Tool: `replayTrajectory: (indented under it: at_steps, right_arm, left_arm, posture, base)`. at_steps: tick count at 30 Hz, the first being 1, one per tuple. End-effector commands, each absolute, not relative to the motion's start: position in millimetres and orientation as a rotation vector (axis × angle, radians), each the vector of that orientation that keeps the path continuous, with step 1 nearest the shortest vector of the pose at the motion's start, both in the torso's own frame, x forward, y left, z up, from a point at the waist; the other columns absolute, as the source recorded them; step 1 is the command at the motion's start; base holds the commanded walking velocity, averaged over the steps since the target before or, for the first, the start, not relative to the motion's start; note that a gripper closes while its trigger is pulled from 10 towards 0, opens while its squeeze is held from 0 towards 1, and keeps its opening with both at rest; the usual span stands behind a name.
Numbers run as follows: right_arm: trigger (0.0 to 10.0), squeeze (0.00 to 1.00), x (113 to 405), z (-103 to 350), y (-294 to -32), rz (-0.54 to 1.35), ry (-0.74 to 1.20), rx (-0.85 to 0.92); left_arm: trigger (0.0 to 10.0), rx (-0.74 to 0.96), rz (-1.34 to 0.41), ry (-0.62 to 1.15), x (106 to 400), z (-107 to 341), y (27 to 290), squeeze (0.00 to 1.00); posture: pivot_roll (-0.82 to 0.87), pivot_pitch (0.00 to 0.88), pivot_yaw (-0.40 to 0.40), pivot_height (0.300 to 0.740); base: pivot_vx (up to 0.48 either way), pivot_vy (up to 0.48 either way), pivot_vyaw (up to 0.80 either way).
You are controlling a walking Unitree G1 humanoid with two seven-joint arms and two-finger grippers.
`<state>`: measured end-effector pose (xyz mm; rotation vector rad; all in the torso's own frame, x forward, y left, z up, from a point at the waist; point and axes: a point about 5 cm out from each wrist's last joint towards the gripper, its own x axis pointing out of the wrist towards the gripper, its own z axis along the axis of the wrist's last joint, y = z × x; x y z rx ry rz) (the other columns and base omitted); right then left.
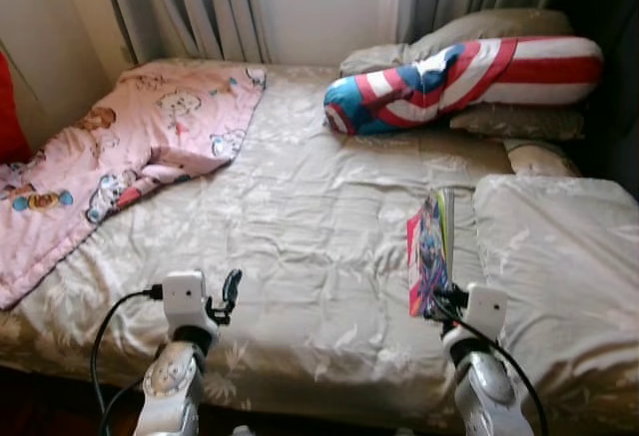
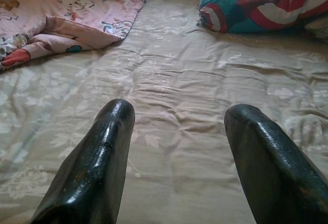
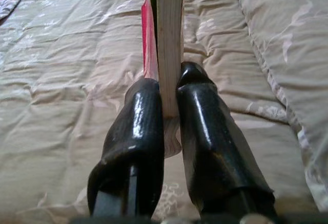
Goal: Clean up the room
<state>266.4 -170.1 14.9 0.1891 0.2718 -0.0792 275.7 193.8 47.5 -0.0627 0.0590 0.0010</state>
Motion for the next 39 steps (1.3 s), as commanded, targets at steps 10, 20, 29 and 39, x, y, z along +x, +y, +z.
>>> replayTrajectory:
  at_steps: [10,20,29,39]
  right_arm:
    - [10.0,0.00,273.3,25.3,-168.7,-0.063,0.212,0.192]
    - [10.0,0.00,272.5,23.6,-168.3,-0.058,0.220,0.191]
    - [10.0,0.00,272.4,21.0,-166.0,-0.049,0.244,0.175]
    - [10.0,0.00,270.6,20.9,-165.2,-0.040,0.230,0.177]
  left_arm:
    - [10.0,-0.075,-0.012,0.048,277.1,51.4,190.0,0.00]
    - [10.0,-0.073,-0.010,0.051,276.9,51.4,190.6,0.00]
    - [10.0,-0.071,-0.017,0.050,278.3,52.5,189.0,0.00]
    - [10.0,-0.066,-0.020,0.051,278.5,52.9,188.4,0.00]
  posture:
    - [-0.03,0.006,0.007,0.663]
    - [-0.03,0.013,0.008,0.663]
    - [-0.03,0.018,0.009,0.663]
    - [-0.03,0.021,0.010,0.663]
  base:
    - [0.000,0.000,0.00]
    - [0.000,0.000,0.00]
    - [0.000,0.000,0.00]
    - [0.000,0.000,0.00]
